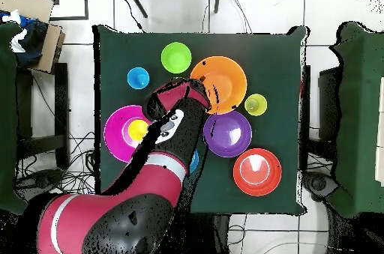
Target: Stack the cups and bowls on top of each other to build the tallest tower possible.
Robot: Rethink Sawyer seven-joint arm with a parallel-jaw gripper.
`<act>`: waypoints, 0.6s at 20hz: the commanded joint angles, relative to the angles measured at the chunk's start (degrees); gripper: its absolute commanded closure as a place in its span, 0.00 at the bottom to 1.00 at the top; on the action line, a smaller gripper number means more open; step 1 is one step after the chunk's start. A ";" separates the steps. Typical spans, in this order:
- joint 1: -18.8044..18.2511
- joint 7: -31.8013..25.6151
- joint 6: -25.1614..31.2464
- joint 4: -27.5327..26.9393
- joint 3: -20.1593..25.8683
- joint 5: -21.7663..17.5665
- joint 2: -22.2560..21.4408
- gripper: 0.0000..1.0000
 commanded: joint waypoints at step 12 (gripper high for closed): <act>0.30 6.39 -0.30 0.17 4.34 2.85 0.54 0.00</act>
